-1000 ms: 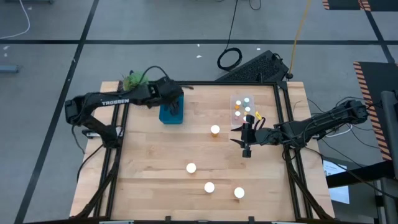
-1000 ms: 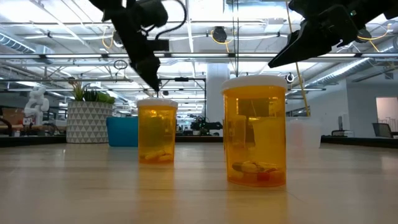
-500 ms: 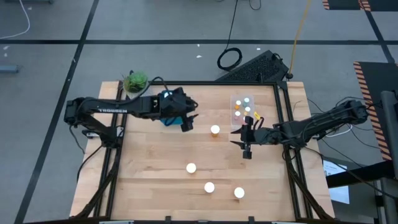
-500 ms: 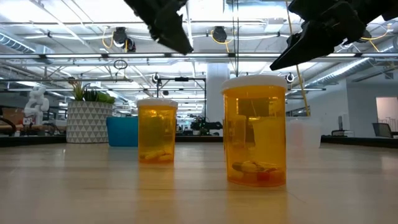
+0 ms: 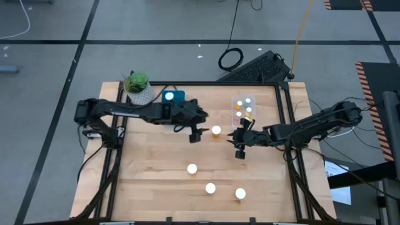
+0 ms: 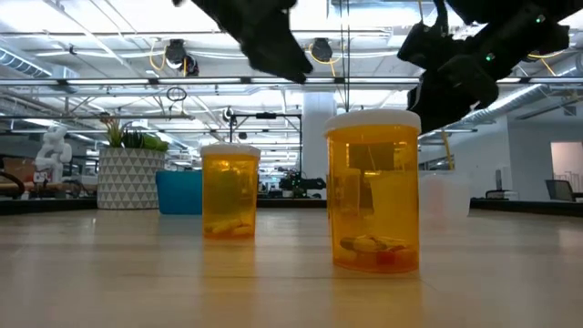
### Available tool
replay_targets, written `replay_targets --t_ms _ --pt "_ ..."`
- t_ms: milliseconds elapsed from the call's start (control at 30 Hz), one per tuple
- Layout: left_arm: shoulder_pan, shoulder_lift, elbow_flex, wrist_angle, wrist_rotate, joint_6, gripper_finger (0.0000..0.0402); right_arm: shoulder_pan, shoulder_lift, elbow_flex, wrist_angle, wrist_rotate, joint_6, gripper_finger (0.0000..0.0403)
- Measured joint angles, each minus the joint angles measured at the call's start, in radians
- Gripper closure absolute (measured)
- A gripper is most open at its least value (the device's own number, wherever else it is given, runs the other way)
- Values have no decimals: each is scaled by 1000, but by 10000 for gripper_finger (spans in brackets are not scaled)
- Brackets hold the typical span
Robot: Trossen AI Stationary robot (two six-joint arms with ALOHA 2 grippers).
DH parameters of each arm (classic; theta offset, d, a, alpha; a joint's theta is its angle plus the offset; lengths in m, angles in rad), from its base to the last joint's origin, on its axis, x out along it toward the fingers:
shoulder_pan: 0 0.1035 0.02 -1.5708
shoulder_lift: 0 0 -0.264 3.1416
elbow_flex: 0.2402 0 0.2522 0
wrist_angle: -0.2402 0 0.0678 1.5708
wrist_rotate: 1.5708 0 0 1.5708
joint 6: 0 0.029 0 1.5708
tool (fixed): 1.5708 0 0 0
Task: Pick and place medicine bottles into bin by pill shape (circle, oval)
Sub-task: Put the large orange pill bottle into the blue bin
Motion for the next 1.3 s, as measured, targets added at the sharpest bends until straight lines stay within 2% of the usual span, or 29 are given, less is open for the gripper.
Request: replay_targets --t_ms 67,200,367,500,833,1100,1300 --pt "8 45 19 -14 58 21 100 -1 23 0 41 -18 -13 298" --pt "11 146 84 -43 65 66 68 -7 34 -1 59 -98 -47 301" --pt "19 268 172 -130 66 83 22 -4 9 0 12 -104 -55 301" --pt "20 347 228 -158 80 96 11 -3 0 0 -10 -105 -58 301" --pt "68 476 337 -198 99 116 43 2 0 0 -95 -111 -57 301" --pt "75 493 343 -225 154 134 68 7 -17 0 -107 -130 -56 301" --pt "67 493 343 -209 154 155 114 7 -52 0 -109 -130 -49 301"
